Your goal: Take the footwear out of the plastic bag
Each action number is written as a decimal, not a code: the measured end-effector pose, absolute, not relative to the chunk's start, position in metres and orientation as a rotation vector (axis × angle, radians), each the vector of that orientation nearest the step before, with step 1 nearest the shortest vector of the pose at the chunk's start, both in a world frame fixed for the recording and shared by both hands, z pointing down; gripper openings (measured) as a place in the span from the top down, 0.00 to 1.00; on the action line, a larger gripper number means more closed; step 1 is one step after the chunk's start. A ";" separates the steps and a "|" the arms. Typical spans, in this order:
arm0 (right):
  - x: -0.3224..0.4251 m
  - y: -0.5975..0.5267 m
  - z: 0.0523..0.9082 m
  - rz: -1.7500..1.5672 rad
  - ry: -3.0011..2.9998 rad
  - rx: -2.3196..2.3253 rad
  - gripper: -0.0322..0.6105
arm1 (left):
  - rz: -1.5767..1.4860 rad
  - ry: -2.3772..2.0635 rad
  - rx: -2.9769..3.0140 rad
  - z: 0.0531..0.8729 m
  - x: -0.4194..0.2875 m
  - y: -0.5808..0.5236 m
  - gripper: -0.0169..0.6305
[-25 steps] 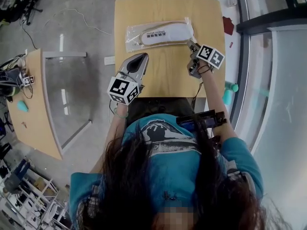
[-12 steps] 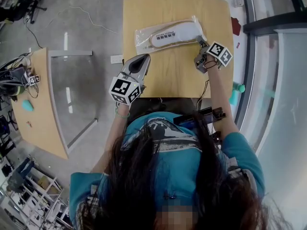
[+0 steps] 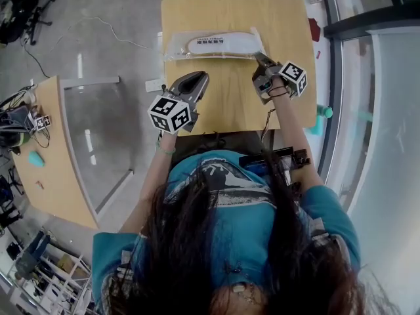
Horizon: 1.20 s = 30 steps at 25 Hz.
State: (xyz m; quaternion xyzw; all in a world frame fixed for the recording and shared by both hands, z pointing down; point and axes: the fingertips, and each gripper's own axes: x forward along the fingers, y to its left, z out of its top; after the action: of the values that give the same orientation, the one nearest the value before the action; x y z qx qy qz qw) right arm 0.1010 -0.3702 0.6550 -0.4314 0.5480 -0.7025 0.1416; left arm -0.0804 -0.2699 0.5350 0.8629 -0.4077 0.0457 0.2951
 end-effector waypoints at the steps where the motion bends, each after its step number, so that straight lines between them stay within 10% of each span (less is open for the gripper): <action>1: 0.095 -0.364 0.652 -2.043 1.559 -1.223 0.89 | 0.103 -1.030 2.258 0.543 -0.078 -0.268 0.83; 17: 0.069 -0.300 0.621 -2.062 1.555 -1.101 0.91 | -0.293 -0.761 1.727 0.620 -0.070 -0.270 0.46; 30: 0.049 -0.279 0.586 -1.900 1.893 -0.914 0.91 | -0.564 -0.753 1.509 0.617 -0.081 -0.302 0.56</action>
State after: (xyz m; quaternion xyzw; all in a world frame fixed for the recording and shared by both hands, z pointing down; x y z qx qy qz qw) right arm 0.0492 -0.2789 0.5860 -0.3189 0.6601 -0.6626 0.1536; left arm -0.0812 -0.3016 0.6171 0.6588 -0.3290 -0.2462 0.6302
